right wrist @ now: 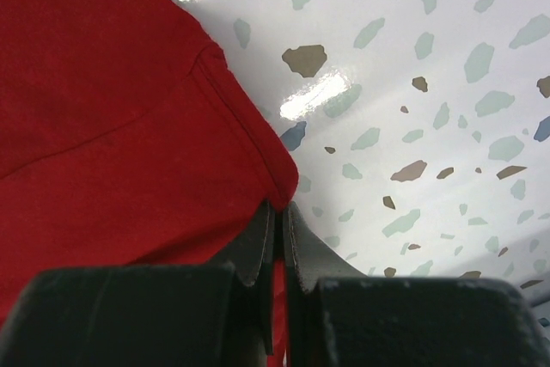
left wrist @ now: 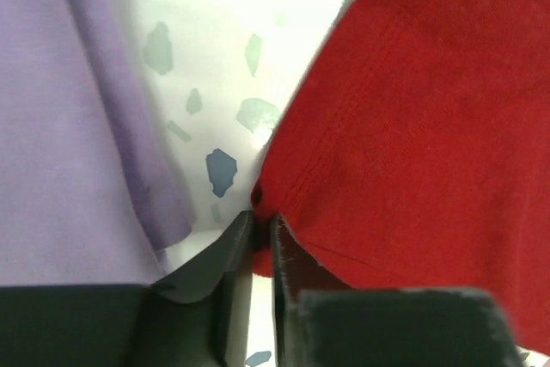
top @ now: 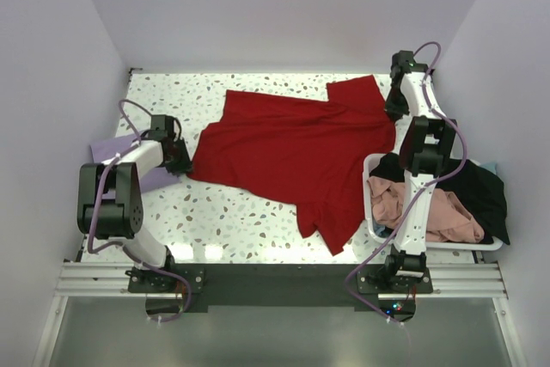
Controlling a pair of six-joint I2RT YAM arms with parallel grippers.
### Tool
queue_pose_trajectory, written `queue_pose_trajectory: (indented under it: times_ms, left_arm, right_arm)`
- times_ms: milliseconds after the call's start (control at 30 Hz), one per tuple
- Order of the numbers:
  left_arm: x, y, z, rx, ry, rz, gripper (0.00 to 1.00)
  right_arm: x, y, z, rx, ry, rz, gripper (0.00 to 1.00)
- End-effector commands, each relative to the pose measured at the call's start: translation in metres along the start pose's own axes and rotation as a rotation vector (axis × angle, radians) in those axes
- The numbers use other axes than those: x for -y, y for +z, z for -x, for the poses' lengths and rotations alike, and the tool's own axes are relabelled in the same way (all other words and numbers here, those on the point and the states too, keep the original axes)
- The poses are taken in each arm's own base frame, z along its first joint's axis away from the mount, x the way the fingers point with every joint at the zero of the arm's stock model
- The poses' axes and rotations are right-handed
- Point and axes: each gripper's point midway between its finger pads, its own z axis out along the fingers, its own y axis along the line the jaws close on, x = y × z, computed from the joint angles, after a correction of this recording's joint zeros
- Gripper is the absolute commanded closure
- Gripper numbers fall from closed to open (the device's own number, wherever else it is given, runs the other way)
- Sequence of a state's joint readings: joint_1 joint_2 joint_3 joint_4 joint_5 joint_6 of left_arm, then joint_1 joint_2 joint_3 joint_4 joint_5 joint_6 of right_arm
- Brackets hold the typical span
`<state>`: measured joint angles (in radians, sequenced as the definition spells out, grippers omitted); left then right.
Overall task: Fold and stack the t-shirts
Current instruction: Flatten the tshirt out
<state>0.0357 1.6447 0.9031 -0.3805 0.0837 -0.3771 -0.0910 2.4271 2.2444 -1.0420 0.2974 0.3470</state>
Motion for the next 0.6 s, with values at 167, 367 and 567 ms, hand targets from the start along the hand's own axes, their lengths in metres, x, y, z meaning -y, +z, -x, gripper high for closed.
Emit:
queue_pose_trajectory:
  times_ms: [167,367,567]
  left_arm:
    - [0.006,0.006,-0.007,-0.015,0.024,-0.005,1.00]
    - [0.019,-0.016,0.015,0.058,0.043,-0.047,1.00]
    - [0.031,-0.063,0.064,0.201,0.034,-0.069,1.00]
  right_arm:
    - [0.006,-0.045,0.029,0.107,0.030,0.047,0.74]
    - [-0.002,-0.072,0.039,0.148,0.046,0.121,0.44]
    - [-0.021,-0.120,0.046,0.235,0.019,0.201,0.27]
